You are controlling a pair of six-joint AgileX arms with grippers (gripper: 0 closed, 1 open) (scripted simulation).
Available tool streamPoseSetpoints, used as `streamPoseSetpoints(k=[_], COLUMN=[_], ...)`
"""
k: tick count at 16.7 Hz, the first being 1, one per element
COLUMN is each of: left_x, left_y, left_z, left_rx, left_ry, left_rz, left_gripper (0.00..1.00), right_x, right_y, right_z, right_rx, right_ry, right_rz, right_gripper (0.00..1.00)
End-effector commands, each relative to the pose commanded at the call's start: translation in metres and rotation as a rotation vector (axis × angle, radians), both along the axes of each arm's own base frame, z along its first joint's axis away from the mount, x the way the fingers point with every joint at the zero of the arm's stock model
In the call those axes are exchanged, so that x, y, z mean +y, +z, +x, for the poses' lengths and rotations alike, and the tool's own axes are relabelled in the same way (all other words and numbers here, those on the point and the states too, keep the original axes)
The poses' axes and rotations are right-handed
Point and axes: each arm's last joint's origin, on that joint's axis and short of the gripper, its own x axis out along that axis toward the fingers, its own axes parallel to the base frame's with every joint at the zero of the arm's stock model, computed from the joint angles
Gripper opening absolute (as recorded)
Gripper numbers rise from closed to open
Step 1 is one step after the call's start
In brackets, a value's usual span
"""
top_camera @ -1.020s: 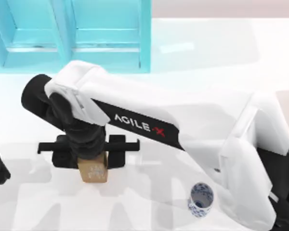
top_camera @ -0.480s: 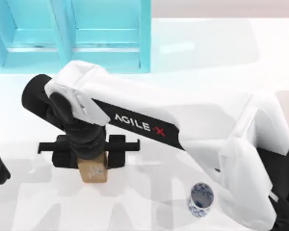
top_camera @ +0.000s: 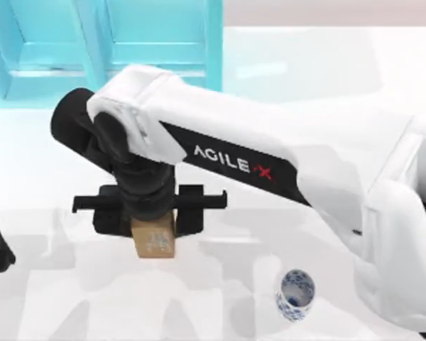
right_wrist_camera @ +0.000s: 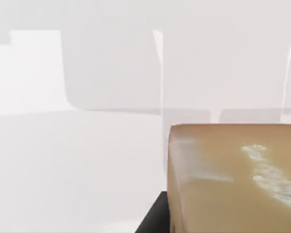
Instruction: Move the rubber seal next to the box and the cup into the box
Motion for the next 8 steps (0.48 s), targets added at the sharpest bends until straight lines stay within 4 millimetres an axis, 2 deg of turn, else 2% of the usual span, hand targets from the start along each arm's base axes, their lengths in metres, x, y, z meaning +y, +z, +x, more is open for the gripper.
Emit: streamPoseSetpoints(k=[4,6,8], left_x=[0.0,0.0,0.0], left_y=[0.0,0.0,0.0], left_z=[0.0,0.0,0.0], left_rx=[0.0,0.0,0.0], left_ry=[0.0,0.0,0.0], left_rz=[0.0,0.0,0.0], left_gripper=[1.0,1.0,1.0], right_x=[-0.048,-0.066,-0.075], right_y=[0.056,0.067,0.072], right_z=[-0.003,-0.006,-0.007], right_rx=[-0.014,-0.006,-0.002], right_ry=[0.0,0.001,0.002], right_rz=[0.018,0.008,0.003], right_gripper=[0.0,0.0,0.0])
